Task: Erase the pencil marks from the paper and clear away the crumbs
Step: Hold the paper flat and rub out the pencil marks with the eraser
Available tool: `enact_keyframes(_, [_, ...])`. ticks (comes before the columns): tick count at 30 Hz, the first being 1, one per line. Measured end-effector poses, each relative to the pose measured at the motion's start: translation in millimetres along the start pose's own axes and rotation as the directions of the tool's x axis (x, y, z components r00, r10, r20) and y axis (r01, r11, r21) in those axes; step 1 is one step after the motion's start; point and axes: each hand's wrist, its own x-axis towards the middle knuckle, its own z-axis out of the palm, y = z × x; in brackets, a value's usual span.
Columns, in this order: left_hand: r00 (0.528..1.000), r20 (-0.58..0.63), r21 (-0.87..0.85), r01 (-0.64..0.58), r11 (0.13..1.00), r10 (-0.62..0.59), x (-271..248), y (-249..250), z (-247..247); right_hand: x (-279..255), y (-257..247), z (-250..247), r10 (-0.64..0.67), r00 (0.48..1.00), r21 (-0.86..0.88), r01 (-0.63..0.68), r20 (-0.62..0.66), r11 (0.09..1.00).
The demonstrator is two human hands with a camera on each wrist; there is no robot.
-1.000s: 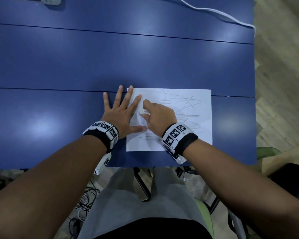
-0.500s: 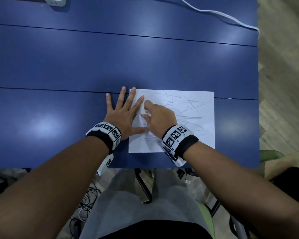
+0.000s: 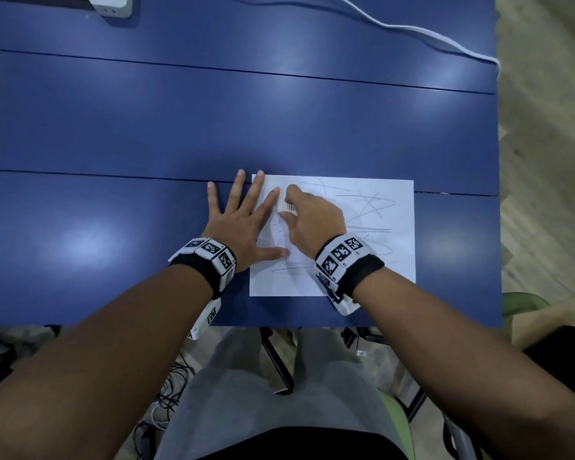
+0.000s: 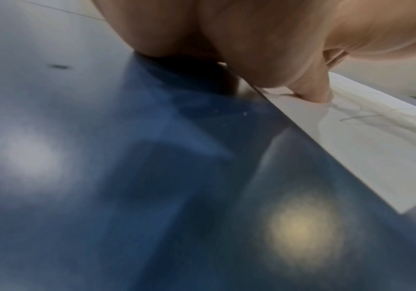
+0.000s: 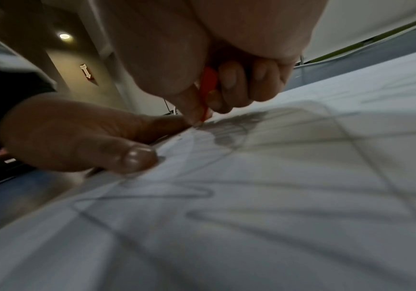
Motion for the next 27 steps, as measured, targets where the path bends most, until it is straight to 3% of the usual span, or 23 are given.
enact_keyframes(5, [1.000,-0.005,0.004,-0.011,1.000,0.011,-1,-1,0,-11,-11,6,-0.112,0.988,-0.033,0.116,0.105,0.993])
enact_keyframes(10, [1.000,-0.009,-0.006,0.002,1.000,-0.002,1,0,1,-1,-3,3,0.013,1.000,0.006,-0.013,-0.005,1.000])
enact_keyframes(15, [1.000,0.028,0.010,0.004,1.000,-0.004,-1,0,-3,-11,-7,5,-0.111,0.987,-0.043,0.117,0.120,0.992])
enact_keyframes(20, [1.000,0.014,-0.010,0.006,1.000,-0.006,-1,0,-2,1,13,-6,0.071,0.997,0.009,-0.071,-0.016,0.997])
enact_keyframes(27, [1.000,0.015,-0.001,0.008,1.000,-0.008,-1,-1,-1,-16,12,-1,-0.033,0.997,-0.048,0.036,0.071,0.998])
